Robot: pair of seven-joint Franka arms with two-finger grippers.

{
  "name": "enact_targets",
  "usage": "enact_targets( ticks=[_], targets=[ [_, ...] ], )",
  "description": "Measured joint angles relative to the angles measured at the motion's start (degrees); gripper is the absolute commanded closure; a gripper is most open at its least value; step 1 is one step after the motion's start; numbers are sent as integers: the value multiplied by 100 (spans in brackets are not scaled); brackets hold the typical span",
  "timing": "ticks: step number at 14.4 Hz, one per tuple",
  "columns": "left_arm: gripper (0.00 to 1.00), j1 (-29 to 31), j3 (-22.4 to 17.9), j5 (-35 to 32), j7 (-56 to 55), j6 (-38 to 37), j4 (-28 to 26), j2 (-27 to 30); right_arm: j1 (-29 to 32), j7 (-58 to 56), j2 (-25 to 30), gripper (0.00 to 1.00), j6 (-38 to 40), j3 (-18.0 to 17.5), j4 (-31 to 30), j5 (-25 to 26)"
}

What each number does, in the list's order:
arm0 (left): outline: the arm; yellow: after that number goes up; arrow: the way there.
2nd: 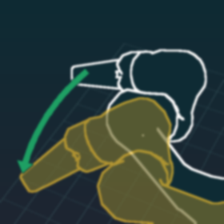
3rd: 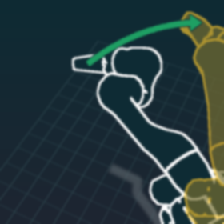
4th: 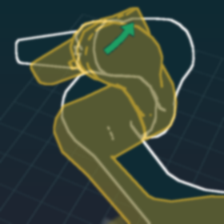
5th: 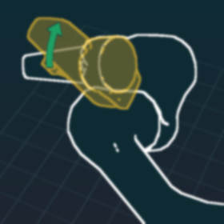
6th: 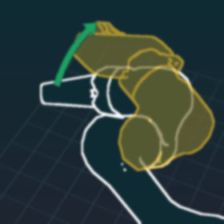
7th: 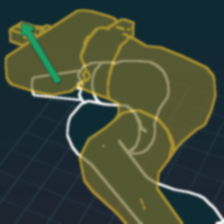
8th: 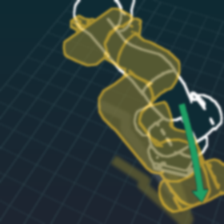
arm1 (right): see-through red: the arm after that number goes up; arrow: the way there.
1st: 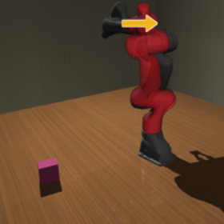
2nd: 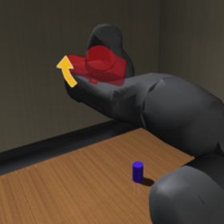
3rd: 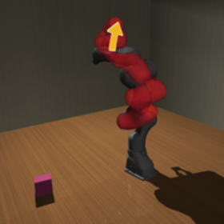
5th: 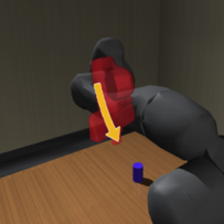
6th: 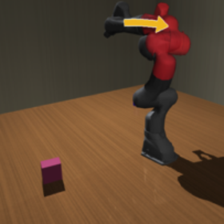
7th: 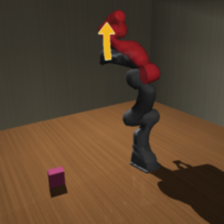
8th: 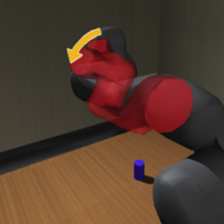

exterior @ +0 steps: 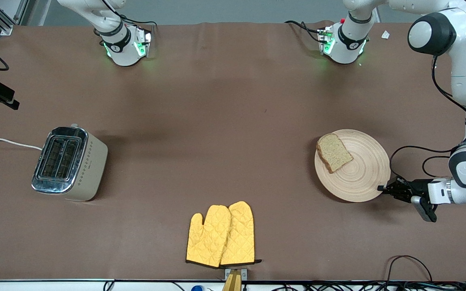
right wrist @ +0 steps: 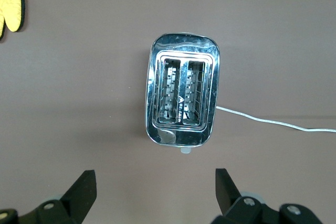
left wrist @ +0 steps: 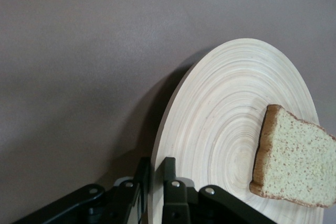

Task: Move plate and put bread in toaster
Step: 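Drag the wooden plate with the left gripper toward the table's middle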

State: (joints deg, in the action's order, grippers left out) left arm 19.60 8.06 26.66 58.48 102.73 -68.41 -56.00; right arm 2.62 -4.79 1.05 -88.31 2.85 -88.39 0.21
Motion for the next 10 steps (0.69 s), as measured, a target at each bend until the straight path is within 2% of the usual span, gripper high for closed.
enact_targets(
  ticks=[3,10],
  targets=[
    [99,64,0,2,-426,-174,-1,-19,0,0,0,0,0,0,0,0],
    [100,77,9,3,-555,-231,20,-19,0,0,0,0,0,0,0,0]
  ],
)
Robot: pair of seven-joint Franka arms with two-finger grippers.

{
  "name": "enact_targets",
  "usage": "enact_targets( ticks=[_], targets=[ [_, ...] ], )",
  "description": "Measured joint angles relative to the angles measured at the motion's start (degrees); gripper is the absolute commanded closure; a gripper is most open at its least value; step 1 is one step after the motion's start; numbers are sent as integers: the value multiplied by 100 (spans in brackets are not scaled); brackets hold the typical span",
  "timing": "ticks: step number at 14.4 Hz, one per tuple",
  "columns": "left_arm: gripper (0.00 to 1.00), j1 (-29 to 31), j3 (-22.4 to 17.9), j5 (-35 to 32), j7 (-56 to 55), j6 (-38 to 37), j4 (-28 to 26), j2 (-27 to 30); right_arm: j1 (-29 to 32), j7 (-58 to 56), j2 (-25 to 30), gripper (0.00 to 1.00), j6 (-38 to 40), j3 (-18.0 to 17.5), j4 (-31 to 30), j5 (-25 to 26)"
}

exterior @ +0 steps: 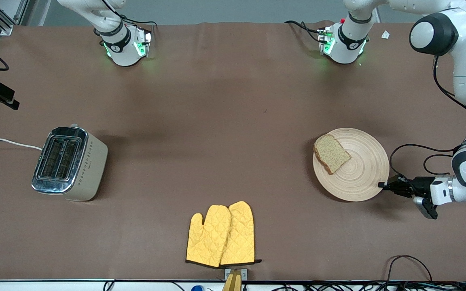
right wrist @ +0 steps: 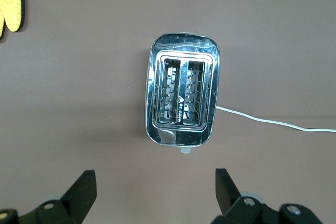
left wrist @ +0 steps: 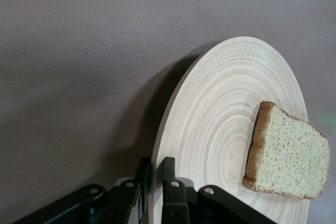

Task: Move plate and put bread in toaster
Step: 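Drag the wooden plate with the left gripper toward the table's middle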

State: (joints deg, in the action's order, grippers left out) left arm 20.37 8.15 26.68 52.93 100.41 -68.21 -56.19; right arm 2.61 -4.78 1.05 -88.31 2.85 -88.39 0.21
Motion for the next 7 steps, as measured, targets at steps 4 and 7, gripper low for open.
enact_targets(
  ticks=[4,7],
  targets=[
    [100,3,40,0,5,-9,29,10,0,0,0,0,0,0,0,0],
    [100,-1,119,137,0,-34,33,11,0,0,0,0,0,0,0,0]
  ],
)
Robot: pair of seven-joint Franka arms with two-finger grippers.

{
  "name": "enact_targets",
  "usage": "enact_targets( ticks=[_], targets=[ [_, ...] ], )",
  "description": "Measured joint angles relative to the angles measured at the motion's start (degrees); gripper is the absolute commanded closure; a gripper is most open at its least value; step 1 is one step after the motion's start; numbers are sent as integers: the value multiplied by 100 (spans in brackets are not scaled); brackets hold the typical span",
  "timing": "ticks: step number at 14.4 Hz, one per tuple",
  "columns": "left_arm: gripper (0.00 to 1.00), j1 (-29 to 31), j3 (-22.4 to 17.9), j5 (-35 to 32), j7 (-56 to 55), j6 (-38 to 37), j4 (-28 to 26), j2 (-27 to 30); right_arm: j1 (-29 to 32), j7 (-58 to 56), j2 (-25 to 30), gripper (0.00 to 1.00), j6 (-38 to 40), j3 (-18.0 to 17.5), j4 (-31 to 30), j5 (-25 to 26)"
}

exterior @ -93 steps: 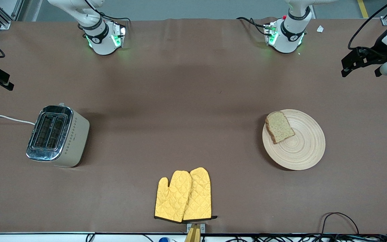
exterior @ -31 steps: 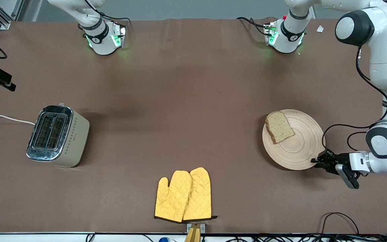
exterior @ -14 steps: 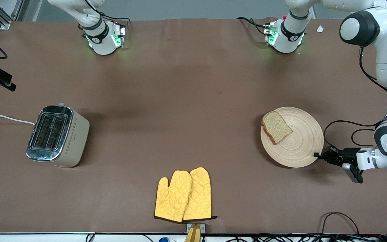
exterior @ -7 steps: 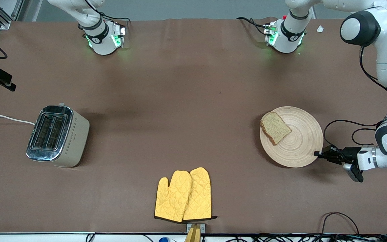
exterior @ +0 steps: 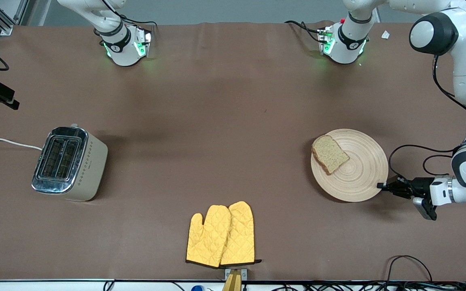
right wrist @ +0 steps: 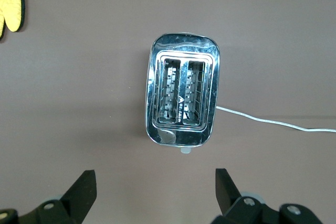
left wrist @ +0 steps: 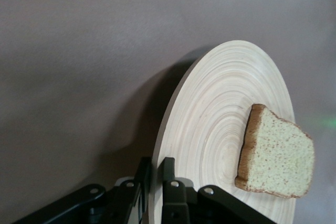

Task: Move plate and put bread in toaster
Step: 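Drag the wooden plate with the left gripper toward the table's middle, then slide the plate further toward the toaster with the left gripper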

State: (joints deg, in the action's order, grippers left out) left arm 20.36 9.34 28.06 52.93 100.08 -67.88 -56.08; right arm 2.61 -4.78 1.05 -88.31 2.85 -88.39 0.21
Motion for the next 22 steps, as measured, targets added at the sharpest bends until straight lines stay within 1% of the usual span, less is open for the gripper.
enact_targets(
  ticks=[7,13,22],
  targets=[
    [100,-8,28,618,-7,-157,4,1,0,0,0,0,0,0,0,0],
    [100,-8,27,1006,-10,-163,4,1,0,0,0,0,0,0,0,0],
    [100,-112,35,1798,-11,-212,-26,-6,0,0,0,0,0,0,0,0]
  ],
)
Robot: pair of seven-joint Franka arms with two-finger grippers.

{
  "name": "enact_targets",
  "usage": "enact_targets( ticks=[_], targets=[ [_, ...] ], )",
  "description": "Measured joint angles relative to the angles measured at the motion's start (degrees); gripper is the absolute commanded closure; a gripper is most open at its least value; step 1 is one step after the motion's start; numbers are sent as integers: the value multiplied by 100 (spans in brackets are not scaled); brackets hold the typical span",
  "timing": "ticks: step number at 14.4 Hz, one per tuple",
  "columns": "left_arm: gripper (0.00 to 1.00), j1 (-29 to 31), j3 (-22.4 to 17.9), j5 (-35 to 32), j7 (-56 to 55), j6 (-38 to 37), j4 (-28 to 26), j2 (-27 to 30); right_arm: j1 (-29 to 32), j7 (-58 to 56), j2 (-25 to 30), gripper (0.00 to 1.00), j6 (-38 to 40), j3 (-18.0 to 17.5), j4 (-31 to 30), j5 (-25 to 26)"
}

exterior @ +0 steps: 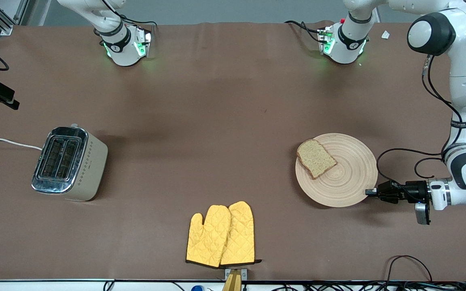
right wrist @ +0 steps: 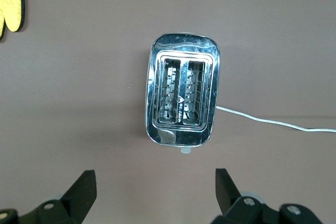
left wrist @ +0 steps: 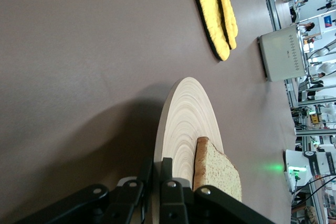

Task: Move plate and put bread in toaster
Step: 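Slide the plate further toward the toaster with the left gripper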

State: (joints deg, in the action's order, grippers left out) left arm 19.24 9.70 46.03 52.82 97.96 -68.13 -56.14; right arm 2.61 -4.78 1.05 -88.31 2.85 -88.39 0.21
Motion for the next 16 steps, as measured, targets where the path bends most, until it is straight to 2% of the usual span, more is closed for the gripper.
enact_targets(
  ticks=[6,9,11,16],
  targets=[
    [100,-36,300,627,-116,11,-226,-6,0,0,0,0,0,0,0,0],
    [100,-118,432,1022,-119,304,-521,-10,0,0,0,0,0,0,0,0],
    [100,-144,640,1239,-119,795,-753,-8,0,0,0,0,0,0,-1,0],
    [100,-143,1512,1785,-129,2661,-1656,240,0,0,-1,0,0,4,-7,0]
  ],
)
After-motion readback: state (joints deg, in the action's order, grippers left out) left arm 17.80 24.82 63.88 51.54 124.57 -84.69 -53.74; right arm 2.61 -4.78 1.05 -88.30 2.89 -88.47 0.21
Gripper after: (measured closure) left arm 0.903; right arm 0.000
